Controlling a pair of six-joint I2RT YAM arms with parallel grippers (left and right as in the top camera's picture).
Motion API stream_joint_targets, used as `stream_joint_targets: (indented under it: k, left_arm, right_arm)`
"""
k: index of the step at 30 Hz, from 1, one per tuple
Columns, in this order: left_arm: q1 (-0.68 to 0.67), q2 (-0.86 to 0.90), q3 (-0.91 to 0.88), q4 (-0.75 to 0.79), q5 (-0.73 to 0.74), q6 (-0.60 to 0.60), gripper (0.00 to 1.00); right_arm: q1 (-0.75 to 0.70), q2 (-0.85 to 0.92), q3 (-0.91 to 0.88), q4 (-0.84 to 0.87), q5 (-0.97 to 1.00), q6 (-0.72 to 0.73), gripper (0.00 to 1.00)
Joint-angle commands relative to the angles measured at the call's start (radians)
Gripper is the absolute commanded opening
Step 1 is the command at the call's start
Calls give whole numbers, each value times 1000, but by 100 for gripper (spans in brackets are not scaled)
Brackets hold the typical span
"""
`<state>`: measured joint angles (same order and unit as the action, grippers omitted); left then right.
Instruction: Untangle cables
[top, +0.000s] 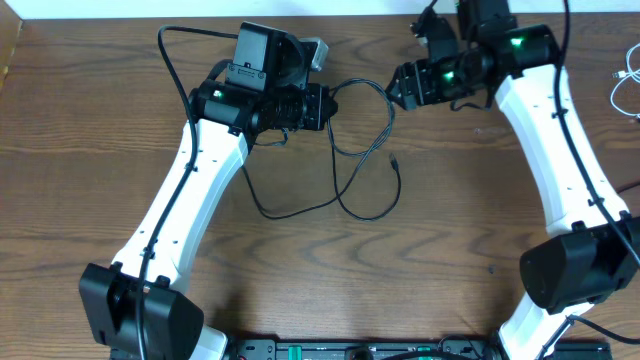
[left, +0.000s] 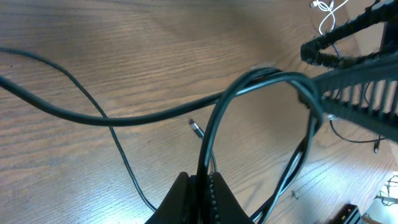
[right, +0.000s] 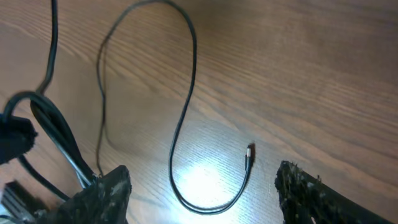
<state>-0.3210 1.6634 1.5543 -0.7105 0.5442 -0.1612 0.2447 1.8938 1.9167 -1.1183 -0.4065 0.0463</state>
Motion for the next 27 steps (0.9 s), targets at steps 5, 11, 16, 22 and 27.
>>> stream_joint_targets:
  k: [5,11,16,22,27]
  left_arm:
    - [-2,3,3,0,13,-10,7]
    - [-2,3,3,0,13,-10,7]
    - [-2,3,3,0,13,-10,7]
    - [-2,3,3,0,13,-10,7]
    - [-2,3,3,0,13,-10,8]
  right_arm:
    - [44,31,-30,13,127,171,73]
    - [47,35,-35,42,132,170,71]
    - [6,-12,-1,66,123,163,72]
    - [5,-64,-1,74,-23,29,76]
    - [27,-42,-1,13,15,16,76]
